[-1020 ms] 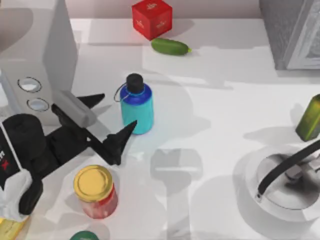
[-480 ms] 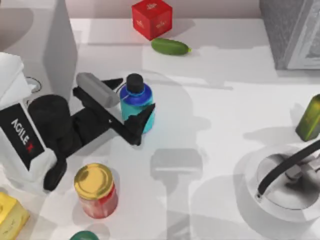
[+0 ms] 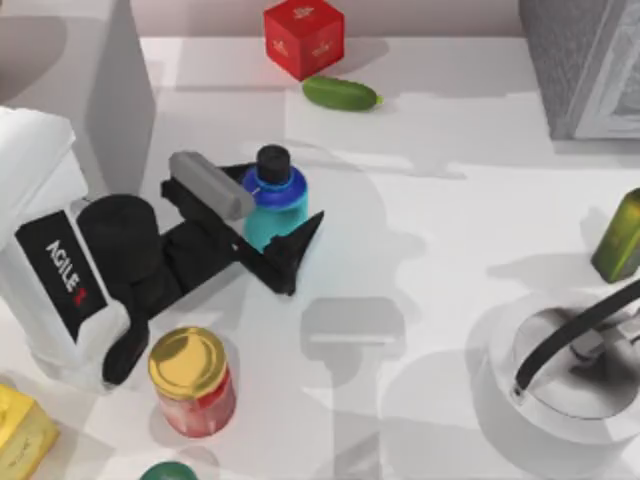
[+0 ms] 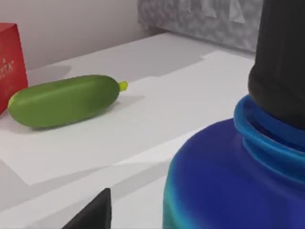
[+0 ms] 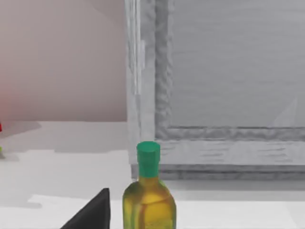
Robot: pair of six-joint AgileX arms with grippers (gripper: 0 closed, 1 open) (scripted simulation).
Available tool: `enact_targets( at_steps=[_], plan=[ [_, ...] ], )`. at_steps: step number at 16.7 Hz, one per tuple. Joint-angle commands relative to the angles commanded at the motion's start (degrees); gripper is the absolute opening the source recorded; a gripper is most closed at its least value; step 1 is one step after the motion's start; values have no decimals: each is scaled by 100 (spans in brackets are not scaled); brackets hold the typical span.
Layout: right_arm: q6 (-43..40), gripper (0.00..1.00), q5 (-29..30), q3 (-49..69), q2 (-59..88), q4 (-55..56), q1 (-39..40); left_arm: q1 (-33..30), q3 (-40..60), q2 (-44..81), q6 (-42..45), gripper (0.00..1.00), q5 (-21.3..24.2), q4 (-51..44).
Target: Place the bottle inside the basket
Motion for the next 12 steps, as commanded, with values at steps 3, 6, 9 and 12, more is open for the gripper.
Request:
enact_targets(
  at_steps=[3,6,9,12],
  plan=[
    [0,100,0,0,0,0,0,0,0,0,0,70,0,0],
    [0,100,0,0,0,0,0,0,0,0,0,47,0,0],
    [0,100,0,0,0,0,0,0,0,0,0,25,0,0],
    [0,100,0,0,0,0,0,0,0,0,0,2,0,0]
  ],
)
